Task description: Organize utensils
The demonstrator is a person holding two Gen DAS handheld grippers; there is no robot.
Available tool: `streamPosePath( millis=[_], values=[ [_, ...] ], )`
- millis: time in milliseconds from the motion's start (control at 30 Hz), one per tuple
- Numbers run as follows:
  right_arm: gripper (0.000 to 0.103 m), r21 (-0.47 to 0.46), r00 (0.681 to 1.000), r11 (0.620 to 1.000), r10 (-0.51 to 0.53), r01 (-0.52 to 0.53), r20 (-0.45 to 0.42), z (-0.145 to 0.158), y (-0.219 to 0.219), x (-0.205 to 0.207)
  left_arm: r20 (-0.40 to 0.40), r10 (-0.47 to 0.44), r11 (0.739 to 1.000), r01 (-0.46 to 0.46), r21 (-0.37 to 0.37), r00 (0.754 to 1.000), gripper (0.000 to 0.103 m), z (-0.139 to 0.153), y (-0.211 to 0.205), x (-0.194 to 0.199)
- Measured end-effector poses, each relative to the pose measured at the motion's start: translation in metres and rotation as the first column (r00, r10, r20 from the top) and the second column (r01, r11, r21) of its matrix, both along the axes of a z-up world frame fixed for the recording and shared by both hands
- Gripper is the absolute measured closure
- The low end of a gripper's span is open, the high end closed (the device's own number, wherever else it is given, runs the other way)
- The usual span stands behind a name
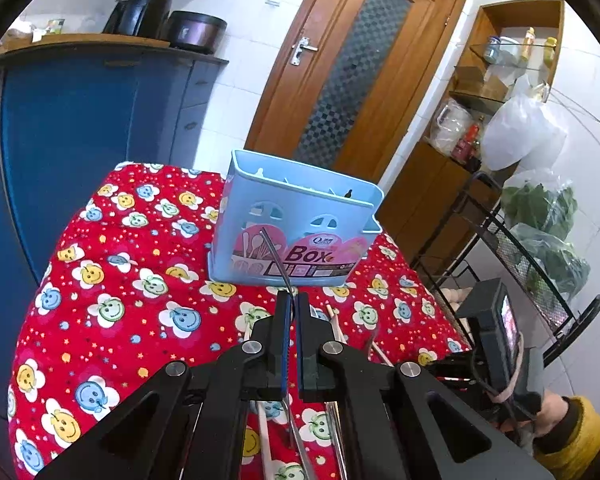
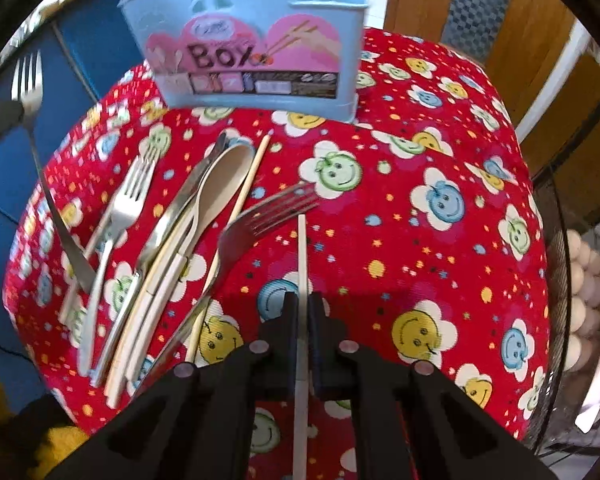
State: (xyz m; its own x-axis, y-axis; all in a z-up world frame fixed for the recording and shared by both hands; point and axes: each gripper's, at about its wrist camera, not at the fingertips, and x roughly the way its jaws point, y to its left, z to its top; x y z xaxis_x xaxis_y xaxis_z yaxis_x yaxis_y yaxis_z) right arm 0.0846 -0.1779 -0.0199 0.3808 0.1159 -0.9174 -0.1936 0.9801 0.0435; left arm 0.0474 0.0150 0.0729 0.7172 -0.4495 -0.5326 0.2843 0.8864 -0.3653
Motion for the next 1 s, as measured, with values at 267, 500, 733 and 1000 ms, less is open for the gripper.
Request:
streamPosePath(
  millis=[267, 500, 733, 1000],
  values=[
    [0.097, 0.09, 0.998, 0.994, -0.057, 0.054, 0.032, 0.014, -0.026, -0.01, 0.007, -0.005, 1.0, 0.005, 0.002, 1.0, 0.101, 0.003, -0.002, -0.001],
    [0.097, 0.179, 0.981, 0.983, -0.066, 0.032, 0.185, 0.053, -0.025, -0.016, 0.029, -0.003, 1.0, 0.003, 0.018, 1.0, 0.101, 0.011, -0.003, -0.002],
    [0.097, 0.24, 0.947, 0.971, -0.102, 0.027, 0.306, 0.084, -0.012, -0.015, 0.079, 0.016, 1.0, -0.016, -0.002, 0.997, 0.101, 0.032, 0.004, -0.003],
    [0.097, 0.251, 0.912, 0.968, -0.126, 0.026, 0.389, 0.112, -0.016, -0.009, 0.158, 0.038, 0.999, -0.039, 0.006, 0.987, 0.102, 0.063, 0.006, 0.003]
  ],
)
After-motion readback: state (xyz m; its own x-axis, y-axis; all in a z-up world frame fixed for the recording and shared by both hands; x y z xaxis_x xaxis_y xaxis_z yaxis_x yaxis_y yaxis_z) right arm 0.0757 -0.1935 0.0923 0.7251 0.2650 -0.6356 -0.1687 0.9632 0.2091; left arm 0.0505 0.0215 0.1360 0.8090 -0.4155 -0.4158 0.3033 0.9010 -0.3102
